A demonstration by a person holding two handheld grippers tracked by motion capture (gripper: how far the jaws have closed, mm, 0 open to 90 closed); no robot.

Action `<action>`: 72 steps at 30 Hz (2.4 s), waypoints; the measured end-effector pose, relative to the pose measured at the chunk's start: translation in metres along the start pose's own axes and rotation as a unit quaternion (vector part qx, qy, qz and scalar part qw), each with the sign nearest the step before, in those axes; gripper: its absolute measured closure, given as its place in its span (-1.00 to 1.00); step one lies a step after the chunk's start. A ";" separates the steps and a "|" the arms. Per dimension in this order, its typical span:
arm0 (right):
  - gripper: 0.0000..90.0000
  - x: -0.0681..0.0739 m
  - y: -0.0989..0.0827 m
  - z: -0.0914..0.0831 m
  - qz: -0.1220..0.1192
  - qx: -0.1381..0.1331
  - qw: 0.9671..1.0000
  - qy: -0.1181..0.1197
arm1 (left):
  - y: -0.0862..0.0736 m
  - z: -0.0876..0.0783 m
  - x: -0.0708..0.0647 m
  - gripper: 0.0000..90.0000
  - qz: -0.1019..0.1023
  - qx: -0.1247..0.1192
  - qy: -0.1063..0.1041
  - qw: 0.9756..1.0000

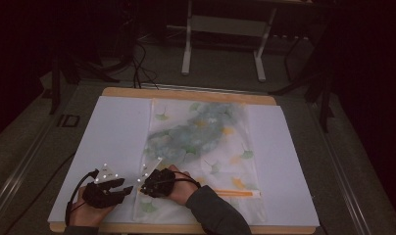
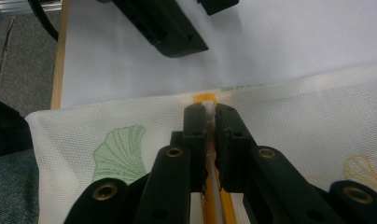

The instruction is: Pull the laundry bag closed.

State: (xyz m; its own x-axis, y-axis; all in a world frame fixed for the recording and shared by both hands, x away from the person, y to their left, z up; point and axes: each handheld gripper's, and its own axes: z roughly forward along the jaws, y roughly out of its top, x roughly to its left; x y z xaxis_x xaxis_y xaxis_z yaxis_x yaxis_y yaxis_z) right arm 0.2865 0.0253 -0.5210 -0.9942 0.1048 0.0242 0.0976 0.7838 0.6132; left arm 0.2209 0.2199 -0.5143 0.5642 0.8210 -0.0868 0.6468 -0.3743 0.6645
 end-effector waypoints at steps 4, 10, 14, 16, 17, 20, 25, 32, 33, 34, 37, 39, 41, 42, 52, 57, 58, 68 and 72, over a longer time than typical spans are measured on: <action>0.85 0.000 0.001 0.000 0.001 -0.001 1.000 0.000 | -0.001 -0.001 -0.003 0.22 -0.012 0.003 -0.016 1.000; 0.85 0.002 0.001 0.001 -0.001 -0.001 1.000 -0.001 | -0.001 0.002 -0.010 0.22 -0.018 0.016 -0.036 0.999; 0.85 0.002 0.002 0.000 -0.003 -0.002 1.000 -0.003 | -0.001 0.005 -0.012 0.22 -0.021 0.021 -0.053 0.998; 0.85 0.002 0.003 -0.002 -0.003 -0.005 1.000 -0.004 | 0.000 0.006 -0.012 0.22 -0.024 0.022 -0.063 0.997; 0.85 0.002 0.003 -0.002 -0.003 -0.007 1.000 -0.005 | 0.000 0.007 -0.013 0.22 -0.027 0.021 -0.068 0.997; 0.85 0.003 0.003 -0.004 -0.006 -0.009 1.000 -0.008 | 0.001 0.010 -0.014 0.22 -0.026 0.027 -0.075 0.996; 0.86 0.003 0.004 -0.008 -0.010 -0.009 1.000 -0.011 | 0.003 0.019 -0.018 0.24 -0.025 0.040 -0.082 0.995; 0.86 0.003 0.005 -0.014 -0.015 -0.013 1.000 -0.014 | 0.006 0.028 -0.018 0.30 -0.032 0.046 -0.100 0.993; 0.86 0.003 0.005 -0.014 -0.016 -0.012 1.000 -0.014 | 0.006 0.029 -0.018 0.31 -0.033 0.045 -0.102 0.993; 0.86 0.004 0.005 -0.015 -0.017 -0.013 1.000 -0.015 | 0.007 0.030 -0.018 0.32 -0.037 0.044 -0.105 0.993; 0.86 0.004 0.005 -0.017 -0.017 -0.016 1.000 -0.016 | 0.007 0.031 -0.016 0.39 -0.040 0.042 -0.112 0.992; 0.86 0.004 0.006 -0.018 -0.021 -0.016 1.000 -0.015 | 0.006 0.031 -0.015 0.46 -0.041 0.043 -0.117 0.991; 0.86 0.004 0.006 -0.019 -0.022 -0.016 1.000 -0.014 | 0.006 0.032 -0.015 0.55 -0.043 0.043 -0.121 0.991; 0.86 0.004 0.005 -0.018 -0.022 -0.016 1.000 -0.014 | 0.006 0.033 -0.015 0.59 -0.043 0.043 -0.122 0.991; 0.86 0.003 -0.001 -0.016 -0.020 -0.010 1.000 -0.010 | 0.005 0.035 -0.015 0.92 -0.048 0.045 -0.125 0.990; 0.87 0.002 -0.003 -0.015 -0.017 -0.009 1.000 -0.007 | 0.005 0.035 -0.016 0.94 -0.047 0.044 -0.122 0.990; 0.87 0.002 -0.003 -0.015 -0.016 -0.009 1.000 -0.006 | 0.005 0.035 -0.016 0.94 -0.047 0.044 -0.122 0.990; 0.87 0.000 -0.007 -0.013 -0.014 -0.006 1.000 -0.003 | 0.005 0.034 -0.016 0.95 -0.046 0.045 -0.121 0.991; 0.87 0.000 -0.009 -0.012 -0.012 -0.004 1.000 -0.001 | 0.005 0.034 -0.016 0.95 -0.045 0.044 -0.122 0.991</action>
State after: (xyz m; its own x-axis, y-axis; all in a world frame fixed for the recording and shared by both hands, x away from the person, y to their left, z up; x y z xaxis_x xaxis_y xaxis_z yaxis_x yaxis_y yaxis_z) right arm 0.2854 0.0108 -0.5164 -0.9962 0.0867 0.0069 0.0724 0.7814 0.6199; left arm 0.2329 0.1901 -0.5348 0.6017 0.7288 -0.3269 0.7370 -0.3488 0.5789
